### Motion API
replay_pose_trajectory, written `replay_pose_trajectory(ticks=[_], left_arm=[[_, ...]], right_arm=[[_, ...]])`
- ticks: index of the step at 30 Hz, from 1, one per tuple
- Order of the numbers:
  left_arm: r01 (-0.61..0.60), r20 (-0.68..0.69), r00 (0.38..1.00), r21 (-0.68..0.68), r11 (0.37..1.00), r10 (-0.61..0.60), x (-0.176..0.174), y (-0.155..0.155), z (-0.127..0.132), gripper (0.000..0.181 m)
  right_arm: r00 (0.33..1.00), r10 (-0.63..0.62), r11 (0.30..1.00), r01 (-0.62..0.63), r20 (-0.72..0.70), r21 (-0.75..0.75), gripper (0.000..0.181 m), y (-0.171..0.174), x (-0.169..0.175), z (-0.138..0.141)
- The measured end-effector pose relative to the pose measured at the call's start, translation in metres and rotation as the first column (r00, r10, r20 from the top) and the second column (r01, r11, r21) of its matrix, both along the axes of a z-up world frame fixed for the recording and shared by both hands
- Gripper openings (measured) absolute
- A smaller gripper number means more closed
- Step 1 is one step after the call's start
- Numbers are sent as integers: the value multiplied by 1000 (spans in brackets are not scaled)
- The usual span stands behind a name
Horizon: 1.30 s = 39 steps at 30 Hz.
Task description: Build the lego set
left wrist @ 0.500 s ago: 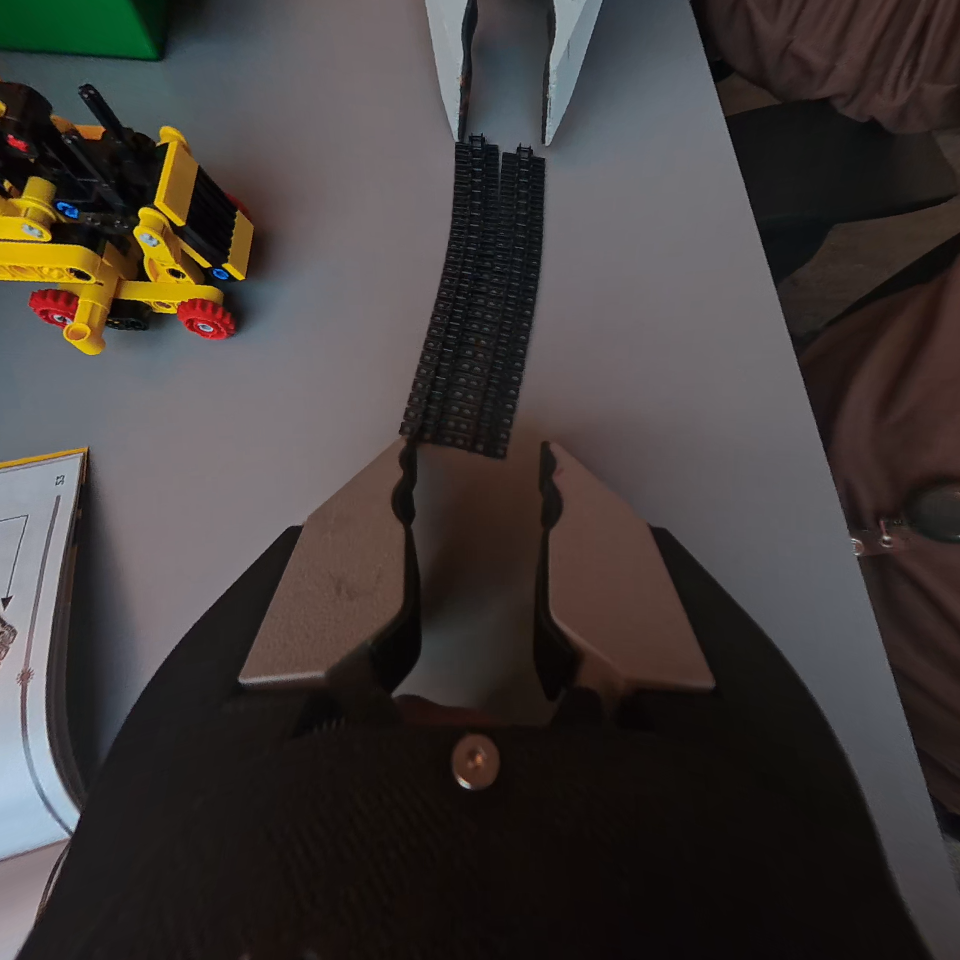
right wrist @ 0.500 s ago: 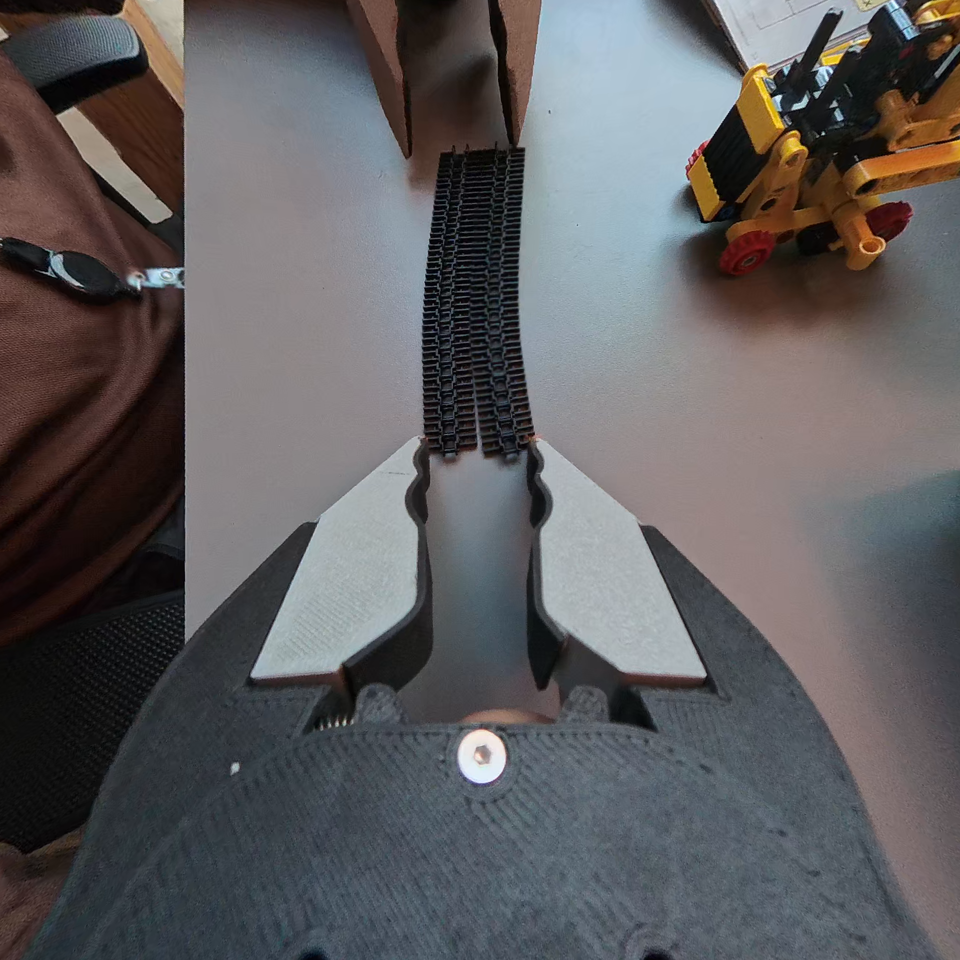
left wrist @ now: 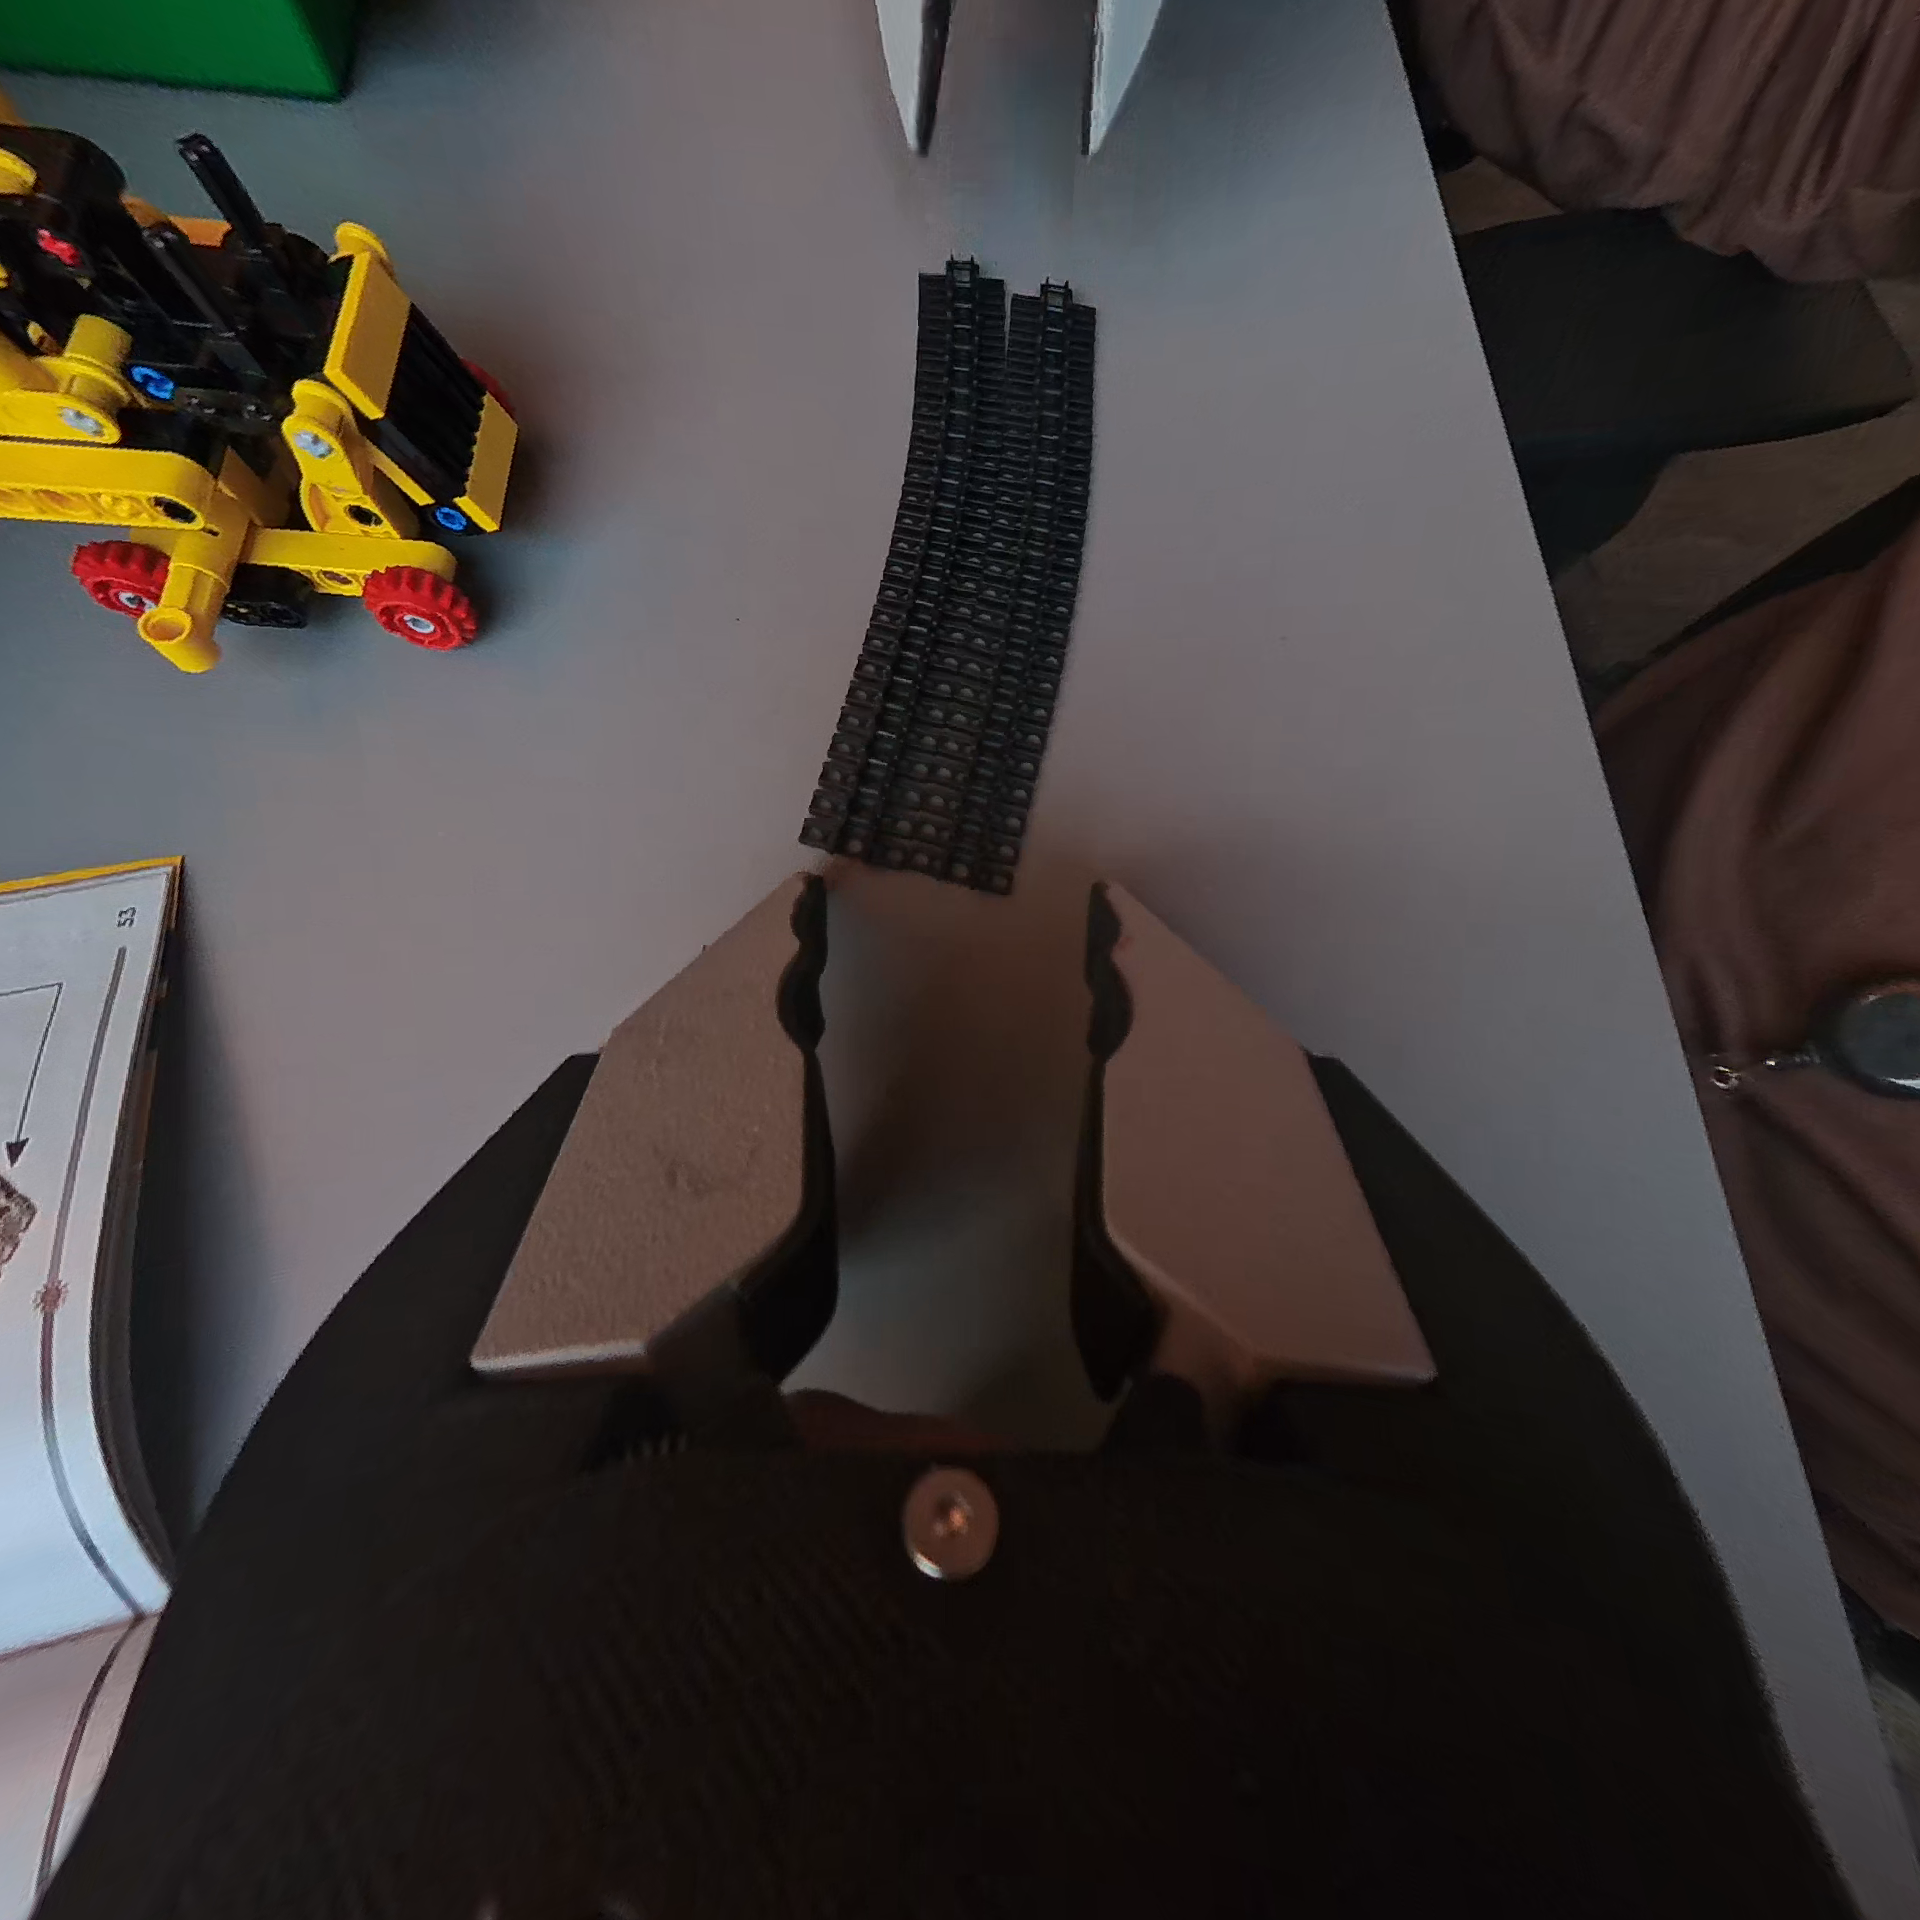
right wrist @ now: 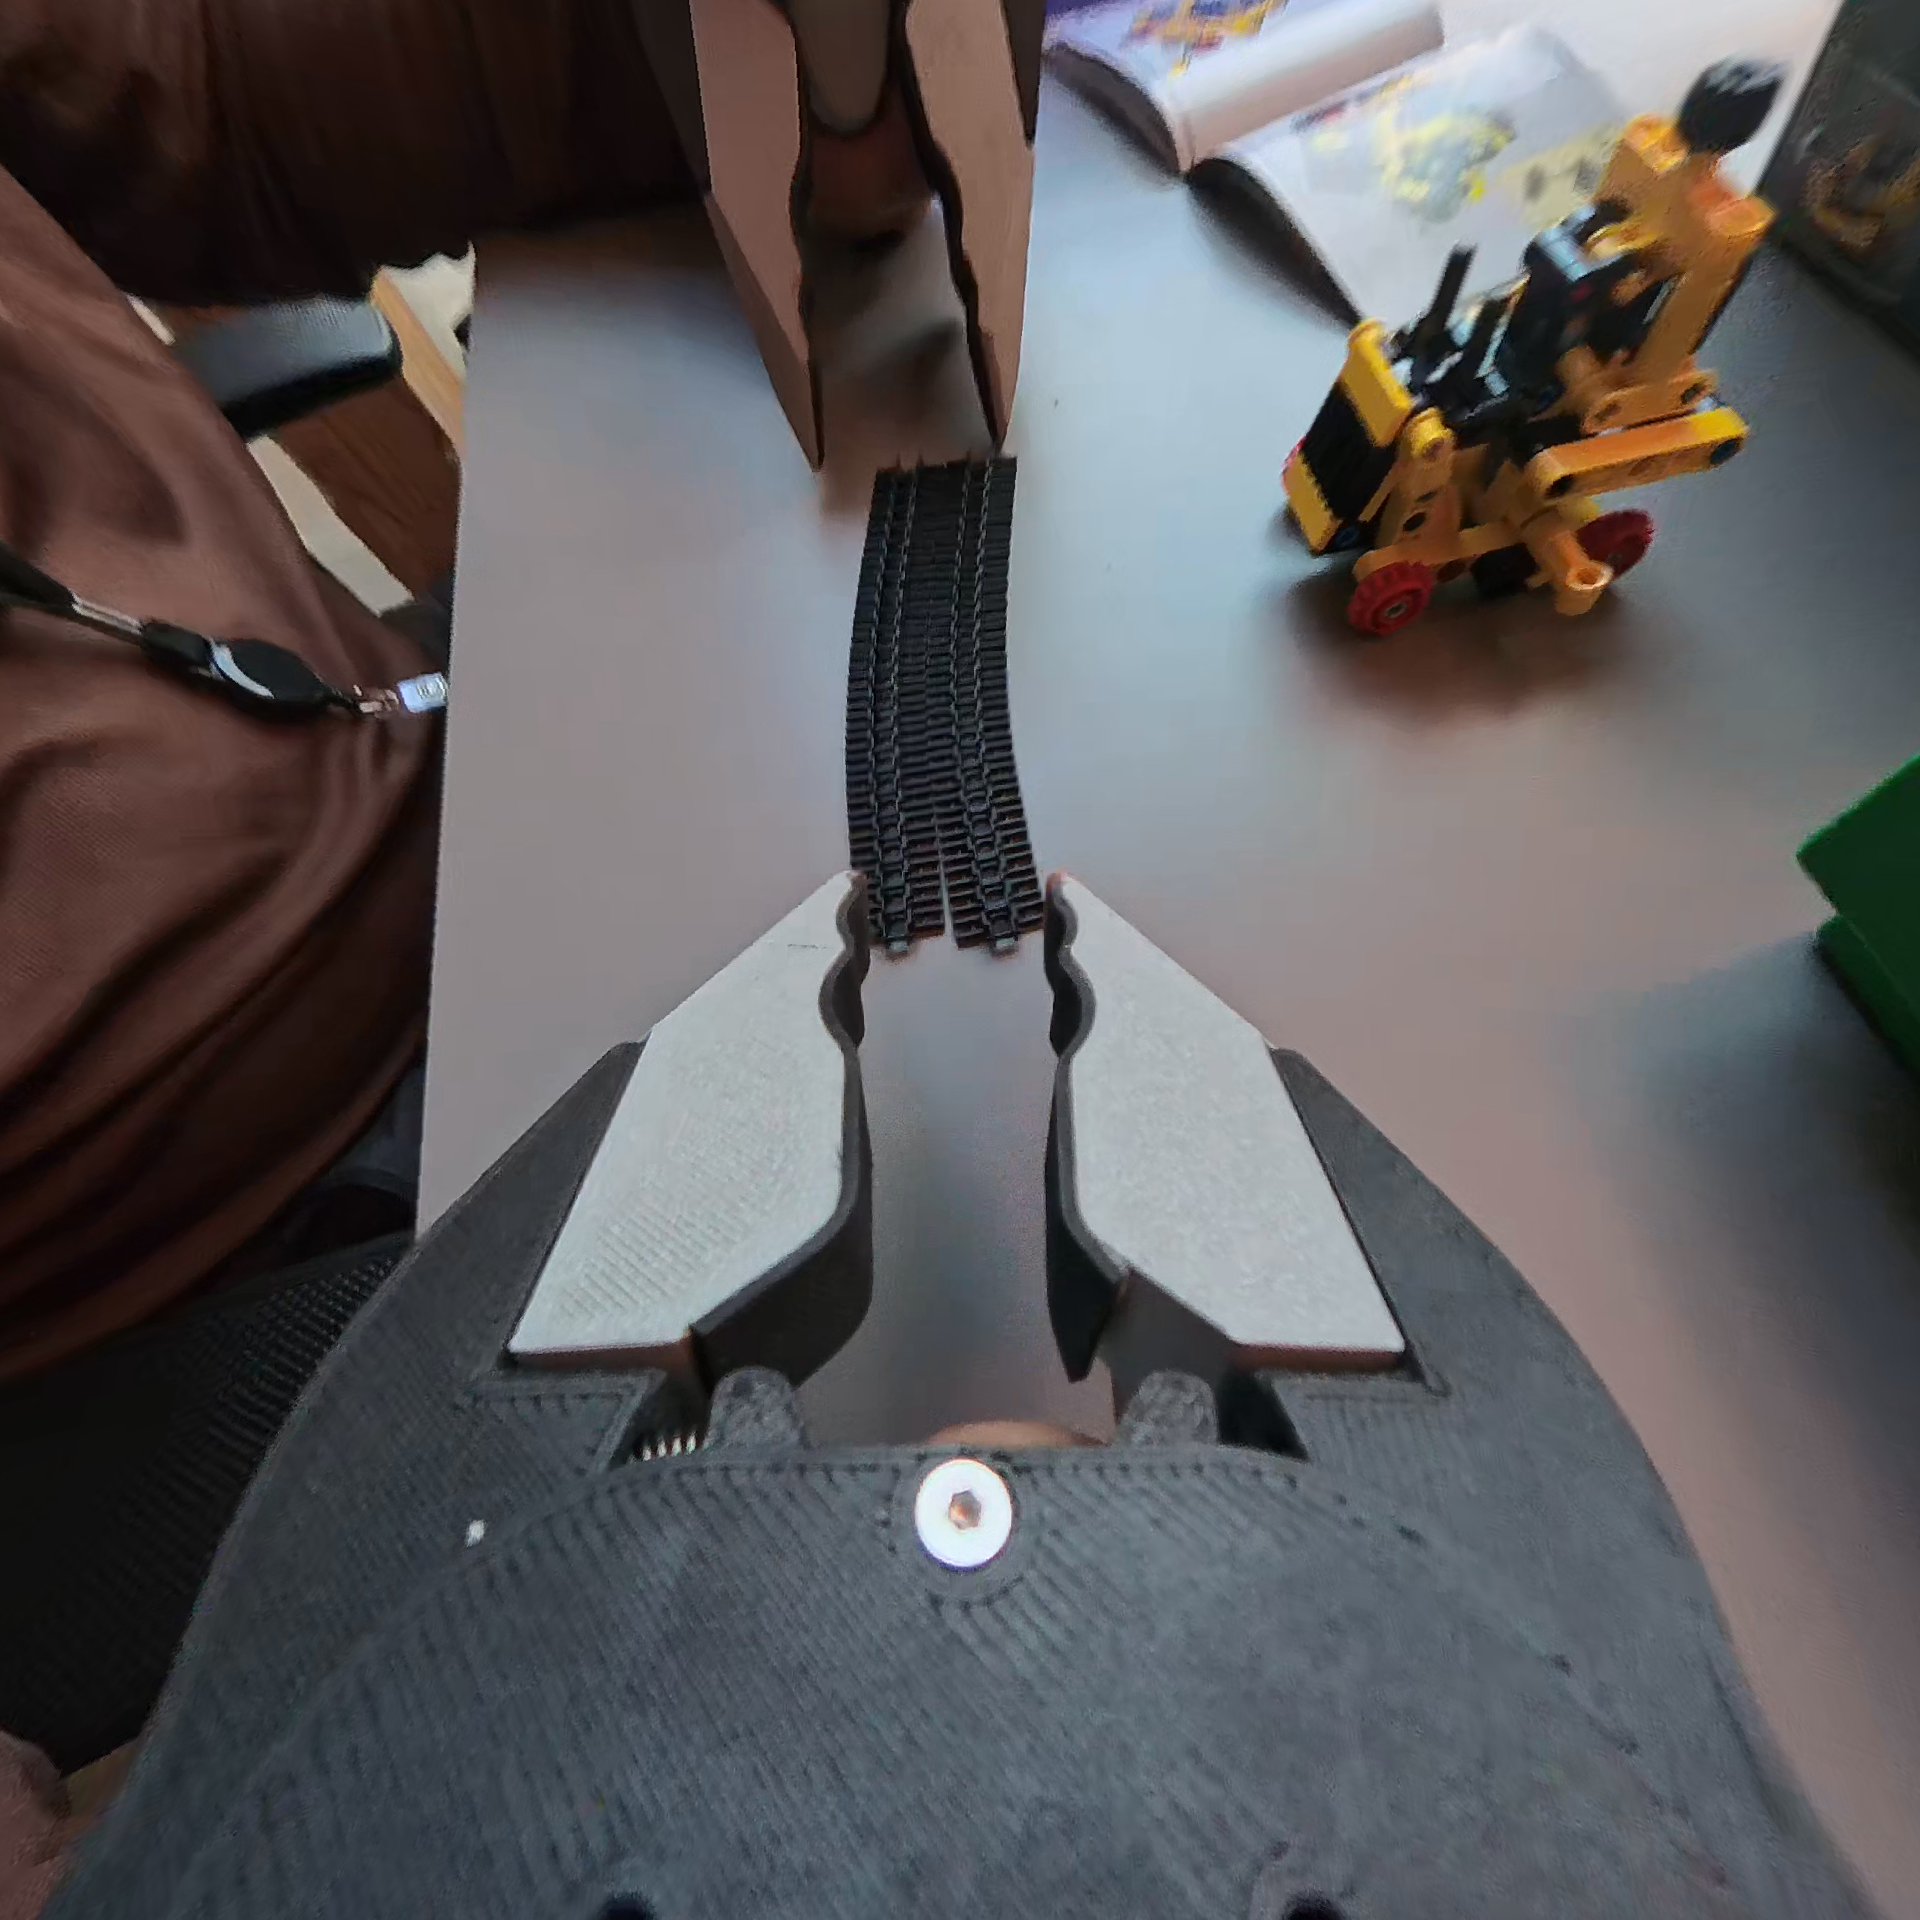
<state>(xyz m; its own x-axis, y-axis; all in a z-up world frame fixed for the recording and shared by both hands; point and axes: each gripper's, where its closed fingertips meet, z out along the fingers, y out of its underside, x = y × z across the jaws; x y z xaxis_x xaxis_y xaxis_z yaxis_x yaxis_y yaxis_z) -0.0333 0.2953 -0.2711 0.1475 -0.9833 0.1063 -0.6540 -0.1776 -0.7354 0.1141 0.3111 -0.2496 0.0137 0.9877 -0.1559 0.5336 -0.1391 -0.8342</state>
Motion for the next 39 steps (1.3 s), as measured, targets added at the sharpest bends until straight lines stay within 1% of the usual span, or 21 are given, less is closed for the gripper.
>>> replay_pose_trajectory(ticks=[4,6,9,10,12,14,16,18,20,22,24,25,28,29,30,31,33,35,37,38,39], left_arm=[[-42,27,999,-11,999,42,-10,6,4,48],[-83,54,995,-19,996,84,-17,13,8,48],[-165,73,984,-1,986,165,-31,29,11,47],[-199,65,978,10,980,198,-37,35,10,47],[-247,66,967,25,969,245,-44,43,11,47],[-307,97,948,39,951,302,-48,52,16,47],[-383,123,920,78,920,373,-55,62,21,47],[-482,156,873,148,863,461,-65,73,27,46],[-569,212,821,246,785,530,-76,81,39,40],[-639,269,770,310,705,579,-87,84,49,37],[-700,331,714,327,635,617,-97,84,59,37],[-737,377,675,325,592,634,-105,85,66,35],[-837,534,546,306,454,645,-128,82,91,20],[-850,578,524,310,425,626,-132,79,98,8],[-853,608,519,323,409,601,-133,75,104,0],[-854,622,518,336,397,588,-133,72,106,0],[-854,602,520,344,391,605,-133,74,103,0],[-869,577,495,322,376,649,-138,81,98,0],[-874,566,487,304,380,666,-139,84,96,0],[-859,551,511,308,408,660,-135,83,94,0],[-826,501,564,331,456,657,-128,83,86,0]], right_arm=[[985,-100,995,95,-143,-40,35,17,6,21],[976,-144,989,146,-167,0,35,23,8,25],[962,-229,964,246,-149,103,36,34,10,23],[950,-273,944,296,-153,148,38,41,11,24],[906,-381,875,418,-185,245,39,57,19,29],[843,-490,780,538,-222,320,37,74,34,35],[779,-582,694,626,-234,356,38,87,50,37],[721,-649,633,689,-244,352,39,95,62,39],[678,-687,591,730,-260,342,39,99,70,41],[655,-705,572,752,-273,328,37,102,73,43],[651,-712,572,755,-264,320,39,103,74,41],[653,-711,573,754,-263,321,39,103,74,41],[642,-719,558,761,-264,330,39,104,75,41],[638,-725,553,765,-261,330,41,105,76,40],[636,-728,552,765,-255,333,42,106,76,39],[639,-729,552,761,-246,339,41,106,75,38],[636,-740,549,759,-218,351,41,108,75,33],[600,-776,511,779,-195,363,41,114,80,30],[565,-803,479,800,-190,361,43,118,86,29],[554,-811,470,809,-189,353,44,119,88,28],[553,-814,473,809,-180,349,43,119,88,27]])
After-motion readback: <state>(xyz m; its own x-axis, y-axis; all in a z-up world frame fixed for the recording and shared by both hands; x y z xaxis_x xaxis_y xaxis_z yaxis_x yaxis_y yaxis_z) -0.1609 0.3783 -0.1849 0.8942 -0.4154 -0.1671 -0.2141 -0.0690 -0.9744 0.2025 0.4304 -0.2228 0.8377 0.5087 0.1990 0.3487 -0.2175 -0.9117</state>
